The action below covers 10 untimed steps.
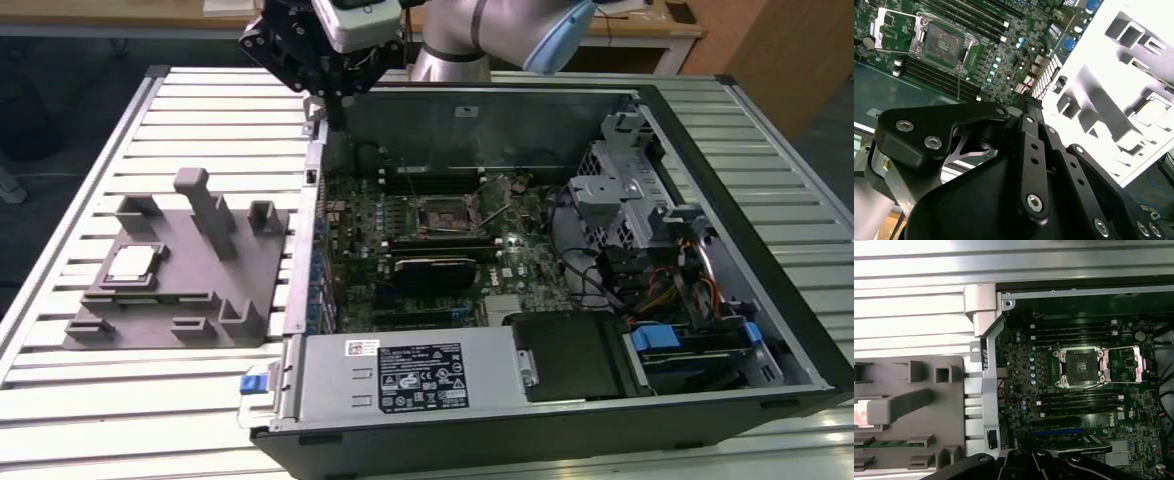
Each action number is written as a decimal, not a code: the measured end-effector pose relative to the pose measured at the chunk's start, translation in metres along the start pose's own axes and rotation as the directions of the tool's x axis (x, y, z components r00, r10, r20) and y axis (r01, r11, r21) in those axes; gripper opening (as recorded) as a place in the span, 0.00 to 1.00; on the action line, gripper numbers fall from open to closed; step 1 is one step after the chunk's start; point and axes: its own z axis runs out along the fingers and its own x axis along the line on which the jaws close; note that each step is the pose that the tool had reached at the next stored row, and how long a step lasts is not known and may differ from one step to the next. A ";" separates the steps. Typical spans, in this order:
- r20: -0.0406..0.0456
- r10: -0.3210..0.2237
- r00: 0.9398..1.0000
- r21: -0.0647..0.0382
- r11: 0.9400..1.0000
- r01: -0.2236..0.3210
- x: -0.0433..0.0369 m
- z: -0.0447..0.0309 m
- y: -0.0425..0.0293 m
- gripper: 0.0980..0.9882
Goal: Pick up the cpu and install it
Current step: 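Reach for the cpu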
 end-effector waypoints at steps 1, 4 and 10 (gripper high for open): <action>0.000 0.000 1.000 0.000 1.000 0.000 0.0060 -0.0002 -0.0004 0.01; 0.000 0.000 1.000 0.000 1.000 0.000 0.0090 -0.0003 -0.0007 0.01; 0.000 0.000 1.000 0.000 1.000 0.000 0.0153 -0.0004 -0.0011 0.01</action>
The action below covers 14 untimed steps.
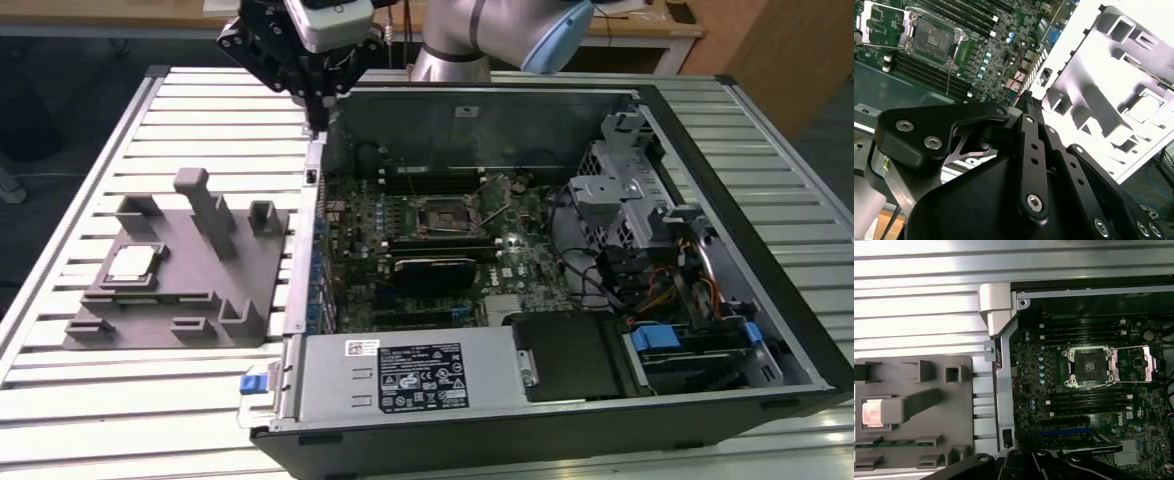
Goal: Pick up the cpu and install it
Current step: 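Reach for the cpu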
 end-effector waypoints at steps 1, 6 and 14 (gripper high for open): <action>0.000 0.000 1.000 0.000 1.000 0.000 0.0008 0.0000 -0.0001 0.01; 0.000 0.000 1.000 0.000 1.000 0.000 0.0043 -0.0001 -0.0003 0.01; 0.000 0.000 1.000 0.000 1.000 0.000 0.0116 -0.0003 -0.0009 0.01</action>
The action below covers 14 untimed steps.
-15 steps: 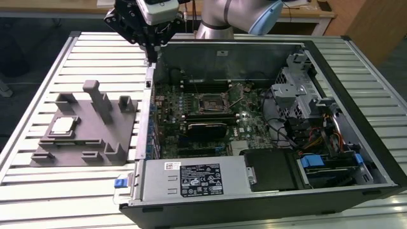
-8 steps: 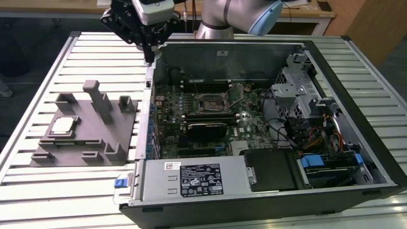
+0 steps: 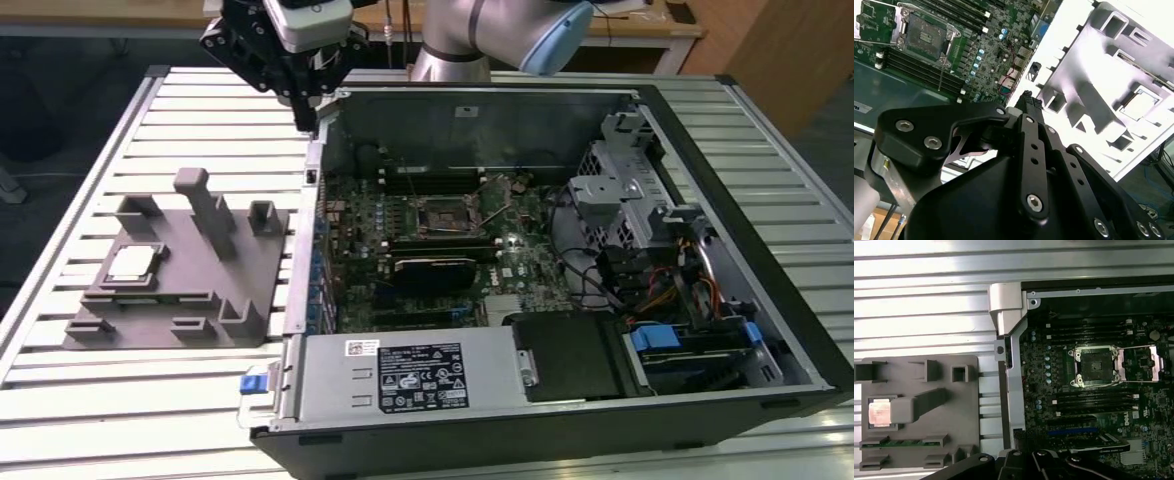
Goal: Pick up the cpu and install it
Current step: 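Reach for the cpu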
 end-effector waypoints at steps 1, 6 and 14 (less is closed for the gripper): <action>0.000 0.000 1.000 0.000 1.000 0.000 0.0005 0.0000 0.0000 0.01; 0.000 0.000 1.000 0.000 1.000 0.000 0.0025 -0.0001 -0.0002 0.01; 0.000 0.000 1.000 0.000 1.000 0.000 0.0063 -0.0002 -0.0005 0.01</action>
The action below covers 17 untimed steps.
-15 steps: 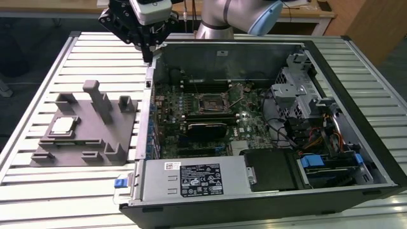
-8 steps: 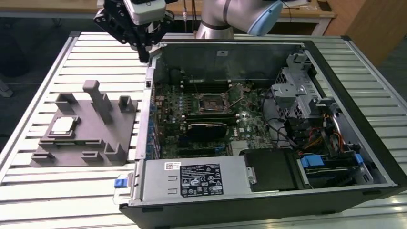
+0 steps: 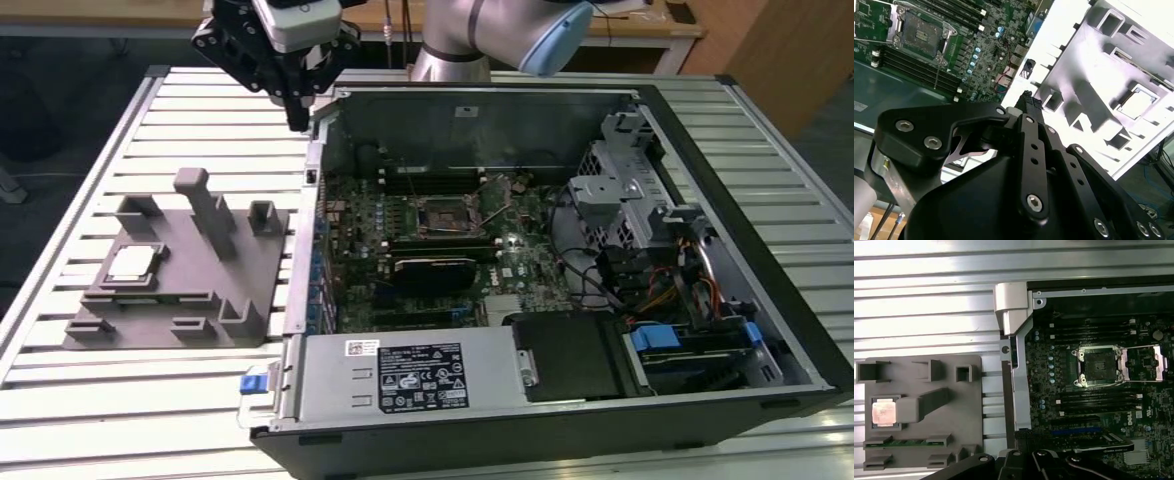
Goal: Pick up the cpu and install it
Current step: 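Reach for the cpu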
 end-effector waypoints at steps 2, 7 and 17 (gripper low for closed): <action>0.000 0.000 1.000 0.000 1.000 0.000 0.0017 -0.0001 -0.0001 0.01; 0.000 0.000 1.000 0.000 1.000 0.000 0.0050 -0.0002 -0.0004 0.01; 0.000 0.000 1.000 0.000 1.000 0.000 0.0120 -0.0004 -0.0009 0.01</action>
